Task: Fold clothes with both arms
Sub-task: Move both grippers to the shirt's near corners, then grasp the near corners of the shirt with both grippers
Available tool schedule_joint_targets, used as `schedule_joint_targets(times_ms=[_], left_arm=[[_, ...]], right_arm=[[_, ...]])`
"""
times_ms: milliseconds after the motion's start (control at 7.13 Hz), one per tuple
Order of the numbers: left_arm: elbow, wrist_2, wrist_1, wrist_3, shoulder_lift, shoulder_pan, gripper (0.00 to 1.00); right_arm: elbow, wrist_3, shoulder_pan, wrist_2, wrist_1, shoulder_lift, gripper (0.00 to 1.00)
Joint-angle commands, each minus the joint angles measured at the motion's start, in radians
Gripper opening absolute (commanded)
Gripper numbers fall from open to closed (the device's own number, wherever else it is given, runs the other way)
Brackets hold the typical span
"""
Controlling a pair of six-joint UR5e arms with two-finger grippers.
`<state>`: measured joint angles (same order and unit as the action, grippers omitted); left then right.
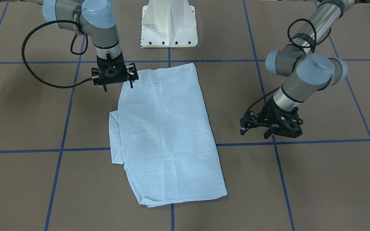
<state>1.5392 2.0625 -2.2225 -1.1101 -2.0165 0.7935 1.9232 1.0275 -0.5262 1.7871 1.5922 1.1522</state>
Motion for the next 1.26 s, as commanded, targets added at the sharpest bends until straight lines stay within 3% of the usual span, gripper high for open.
schedule_joint_targets(times_ms=[0,281,842,1122], left_arm=[[0.151,-0.077,0.023,-0.21,0.03,-0.194,1.0],[0.203,-0.201,0.174,-0.312,0.013,-0.339,1.0],[0.217,-0.277,0.237,-0.424,0.004,-0.466,0.97],[0.217,-0.279,0.285,-0.424,-0.014,-0.474,0.74]], right_arm=[[-0.001,0.005,-0.049,0.055,-0.207,0.114,1.0],[-0.001,0.014,-0.06,0.058,-0.236,0.144,1.0],[-0.001,0.032,-0.058,0.057,-0.238,0.144,1.0],[-0.003,0.034,-0.058,0.058,-0.238,0.142,1.0]])
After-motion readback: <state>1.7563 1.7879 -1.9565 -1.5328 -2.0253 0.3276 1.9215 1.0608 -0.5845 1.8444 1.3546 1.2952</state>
